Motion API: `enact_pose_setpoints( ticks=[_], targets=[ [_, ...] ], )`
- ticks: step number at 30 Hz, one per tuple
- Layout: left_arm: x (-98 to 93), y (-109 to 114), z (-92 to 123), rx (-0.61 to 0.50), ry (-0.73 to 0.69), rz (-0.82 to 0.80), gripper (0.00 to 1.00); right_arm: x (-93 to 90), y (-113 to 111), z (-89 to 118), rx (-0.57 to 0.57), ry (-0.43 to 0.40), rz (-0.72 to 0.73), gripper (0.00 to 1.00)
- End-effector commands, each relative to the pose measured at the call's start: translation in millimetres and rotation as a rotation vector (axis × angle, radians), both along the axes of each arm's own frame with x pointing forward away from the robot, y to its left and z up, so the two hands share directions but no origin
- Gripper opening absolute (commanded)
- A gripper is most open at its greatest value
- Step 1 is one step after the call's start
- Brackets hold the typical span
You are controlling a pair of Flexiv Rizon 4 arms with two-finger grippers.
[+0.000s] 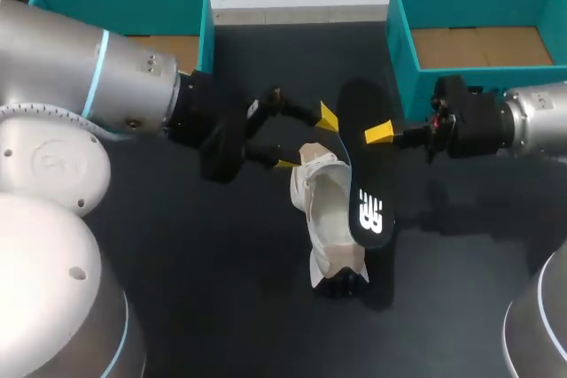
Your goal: Take the shoe out of the shoebox, open the shoe tongue, remove and reinsert the insole, then place the shoe into the shoebox
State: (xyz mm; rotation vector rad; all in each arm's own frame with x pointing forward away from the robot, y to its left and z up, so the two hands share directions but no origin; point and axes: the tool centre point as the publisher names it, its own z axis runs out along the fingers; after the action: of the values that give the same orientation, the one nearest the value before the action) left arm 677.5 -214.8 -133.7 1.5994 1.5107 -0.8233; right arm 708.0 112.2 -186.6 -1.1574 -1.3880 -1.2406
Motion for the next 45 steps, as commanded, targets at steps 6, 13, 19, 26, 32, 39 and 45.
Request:
enact_pose_setpoints(
  ticks=[6, 13, 19, 26, 32, 39, 45],
  targets=[
    [2.5, -10.3, 10.3, 0.352, 0.057, 0.029, 1.0, 5.4, 2.7, -3.3, -0.011, 0.0, 0.031, 0.0],
    [3.8, -17.8, 13.4, 0.652, 0.128, 0.062, 1.0, 6.5, 6.9, -1.0, -0.028, 0.003, 0.048, 0.0],
    [8.2, -17.2, 7.6, 0.804, 0.149, 0.133, 1.0, 4.7, 10.6, 2.5, -0.037, 0.001, 0.045, 0.0],
    [16.5, -20.1, 14.3, 0.856, 0.109, 0.164, 1.0, 2.7, 17.7, -2.6, -0.032, 0.014, 0.061, 0.0],
    [24.0, -28.2, 28.4, 0.904, 0.069, 0.173, 1.0, 3.7, 20.8, -9.3, -0.019, 0.023, 0.068, 0.0],
    [27.5, -31.6, 27.7, 0.942, 0.065, 0.185, 1.0, 6.4, 21.8, -9.8, -0.021, 0.02, 0.067, 0.0],
    [26.6, -33.2, 23.1, 0.932, 0.072, 0.187, 1.0, 8.7, 20.8, -9.1, -0.025, 0.016, 0.066, 0.0]
  ],
)
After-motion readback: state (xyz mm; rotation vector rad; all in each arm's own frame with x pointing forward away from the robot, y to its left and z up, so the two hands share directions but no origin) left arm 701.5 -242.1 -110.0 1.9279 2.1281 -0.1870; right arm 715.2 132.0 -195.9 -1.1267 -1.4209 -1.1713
